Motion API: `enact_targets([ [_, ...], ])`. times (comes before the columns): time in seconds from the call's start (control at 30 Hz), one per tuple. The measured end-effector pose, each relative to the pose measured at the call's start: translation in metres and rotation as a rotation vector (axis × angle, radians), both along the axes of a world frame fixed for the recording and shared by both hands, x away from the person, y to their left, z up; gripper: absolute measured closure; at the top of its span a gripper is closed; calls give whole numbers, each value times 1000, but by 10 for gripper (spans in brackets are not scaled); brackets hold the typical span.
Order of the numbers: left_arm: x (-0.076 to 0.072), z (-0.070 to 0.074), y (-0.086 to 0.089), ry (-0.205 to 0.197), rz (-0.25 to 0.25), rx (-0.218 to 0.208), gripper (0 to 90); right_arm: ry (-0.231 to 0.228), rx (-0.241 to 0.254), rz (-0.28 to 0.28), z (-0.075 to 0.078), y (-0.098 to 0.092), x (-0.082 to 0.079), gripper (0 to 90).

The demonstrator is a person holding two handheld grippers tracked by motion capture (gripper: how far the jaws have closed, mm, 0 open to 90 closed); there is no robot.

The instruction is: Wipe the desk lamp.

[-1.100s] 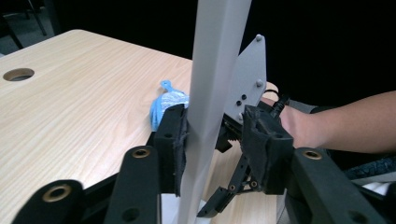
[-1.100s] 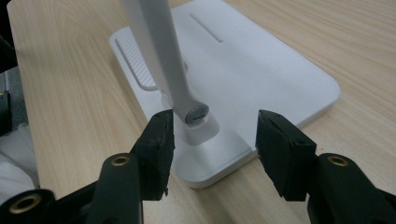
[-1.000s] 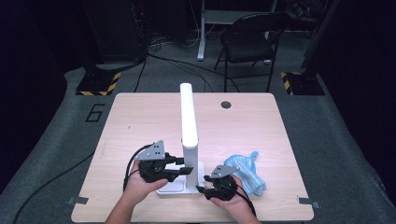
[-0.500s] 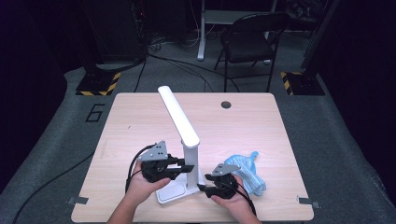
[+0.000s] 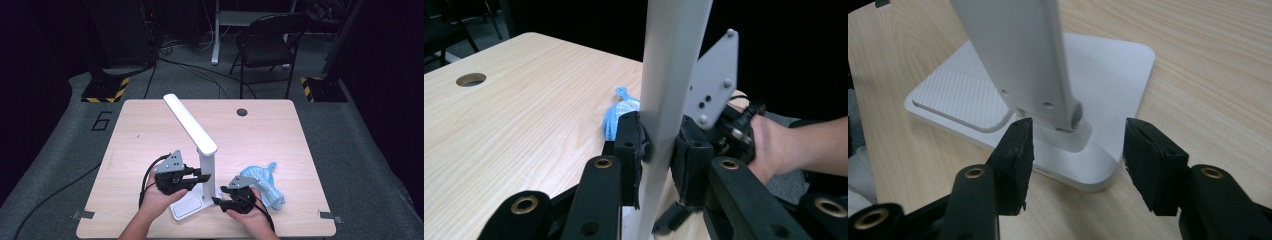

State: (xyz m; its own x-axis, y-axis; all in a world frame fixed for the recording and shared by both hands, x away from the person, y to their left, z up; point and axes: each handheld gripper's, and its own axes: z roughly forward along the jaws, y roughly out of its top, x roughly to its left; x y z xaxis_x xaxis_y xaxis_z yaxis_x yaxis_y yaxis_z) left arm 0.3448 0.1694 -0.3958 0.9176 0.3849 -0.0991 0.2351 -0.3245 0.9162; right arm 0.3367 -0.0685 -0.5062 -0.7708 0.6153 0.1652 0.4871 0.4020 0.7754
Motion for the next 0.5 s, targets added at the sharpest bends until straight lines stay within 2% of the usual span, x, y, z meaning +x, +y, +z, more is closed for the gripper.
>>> enact_targets([
  [0.07,1,1,-6,-1,11,3,750,-7,-6,4,1,2,-2,441],
  [0.13,2,1,-12,-6,16,14,747,-18,-3,-12,1,3,-3,428],
  [0.27,4,1,-19,5,26,9,738,-41,-5,-42,1,4,-4,391],
  [0.33,6,0,-22,14,38,-4,731,-44,-5,-58,1,5,-4,391],
  [0.47,10,0,-29,22,29,2,718,-73,-14,-77,1,7,-5,390],
  [0.5,11,0,-32,13,38,-1,716,-82,-19,-86,1,6,-5,393],
])
